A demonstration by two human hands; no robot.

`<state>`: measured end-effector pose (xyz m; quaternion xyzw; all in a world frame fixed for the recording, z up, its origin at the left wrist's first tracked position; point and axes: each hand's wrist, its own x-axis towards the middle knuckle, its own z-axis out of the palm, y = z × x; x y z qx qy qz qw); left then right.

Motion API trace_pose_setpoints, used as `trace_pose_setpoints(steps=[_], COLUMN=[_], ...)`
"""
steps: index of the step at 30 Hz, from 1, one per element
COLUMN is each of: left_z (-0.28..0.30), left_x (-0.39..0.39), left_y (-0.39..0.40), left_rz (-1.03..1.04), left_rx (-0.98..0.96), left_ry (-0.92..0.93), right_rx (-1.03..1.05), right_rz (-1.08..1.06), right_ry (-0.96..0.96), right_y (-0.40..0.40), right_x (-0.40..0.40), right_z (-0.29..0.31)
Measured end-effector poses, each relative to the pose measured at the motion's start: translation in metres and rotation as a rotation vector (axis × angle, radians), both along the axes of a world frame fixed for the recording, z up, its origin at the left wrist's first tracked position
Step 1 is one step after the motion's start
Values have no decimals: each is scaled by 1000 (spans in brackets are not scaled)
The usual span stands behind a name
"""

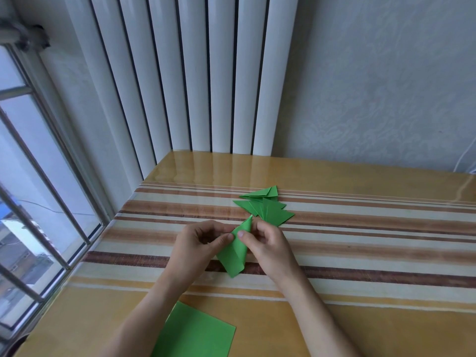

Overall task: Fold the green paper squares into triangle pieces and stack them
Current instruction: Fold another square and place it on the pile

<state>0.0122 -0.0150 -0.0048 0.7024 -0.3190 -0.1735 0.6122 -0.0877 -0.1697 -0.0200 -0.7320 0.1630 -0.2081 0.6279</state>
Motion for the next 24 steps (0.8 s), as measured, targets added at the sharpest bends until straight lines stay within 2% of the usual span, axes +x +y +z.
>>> trace_pose_setpoints(steps=[6,12,19,24], left_z=[1,6,14,18], left_x=[-4,-6,-13,-14], left_y=[-2,0,0,1], left_rz=[-1,40,34,79], left_rx=[54,-25,-6,-12], left_ry=[60,369,382,421], right_rx=[6,-33,-88,-99], right_rz=[-42,21,167,180], right_ry=[-15,26,84,88], right_y=[-2,0,0,-1], right_x=[0,2,-1,-2], right_z=[0,-3,-2,-3])
